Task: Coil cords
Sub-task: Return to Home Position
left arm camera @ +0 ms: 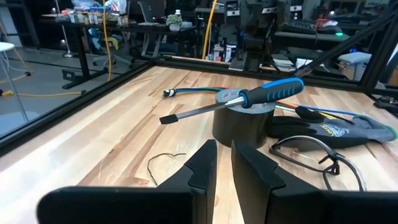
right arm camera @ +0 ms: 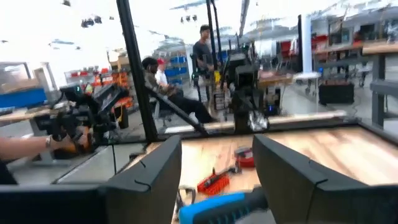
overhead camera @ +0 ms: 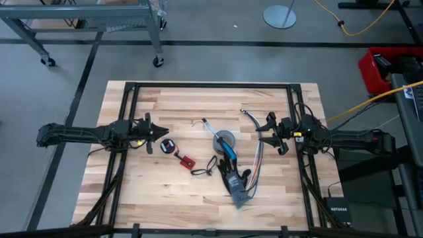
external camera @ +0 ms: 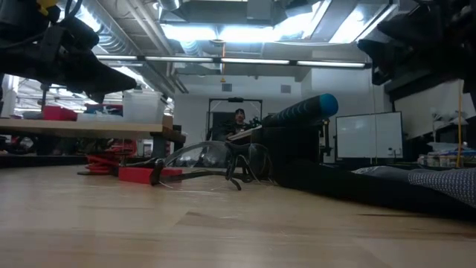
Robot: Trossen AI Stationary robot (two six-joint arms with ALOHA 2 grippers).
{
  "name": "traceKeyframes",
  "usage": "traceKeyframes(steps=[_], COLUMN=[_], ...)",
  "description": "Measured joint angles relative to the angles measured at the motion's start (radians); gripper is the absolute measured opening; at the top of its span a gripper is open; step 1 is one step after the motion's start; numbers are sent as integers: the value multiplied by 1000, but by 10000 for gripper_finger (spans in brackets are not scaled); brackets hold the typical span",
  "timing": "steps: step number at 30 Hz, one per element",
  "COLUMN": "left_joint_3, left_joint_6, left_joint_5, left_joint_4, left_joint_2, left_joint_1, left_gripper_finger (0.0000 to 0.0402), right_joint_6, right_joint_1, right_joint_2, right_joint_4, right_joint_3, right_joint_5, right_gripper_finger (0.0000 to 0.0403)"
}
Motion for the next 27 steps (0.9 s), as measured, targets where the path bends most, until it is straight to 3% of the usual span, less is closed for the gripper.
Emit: traceKeyframes(steps=[7, 16, 27], left_joint_3=[0, 0, -1], left_joint_6=[22, 31, 30], left_joint_5=[5, 5, 5], left_joint_4=[0, -79, -121], left_joint_2=[0, 1, 1], left_joint_1=[0, 0, 0], left_gripper_finger=[43, 43, 43], right_joint_6=[-13, -36, -35], right_joint_1=[0, 0, 0], right_joint_2=[-1, 0, 0], right_joint_4=[-50, -301, -382], right_joint_3=[-1, -3, -4], right_joint_5=[2, 177, 180], right_gripper_finger=[200, 200, 200])
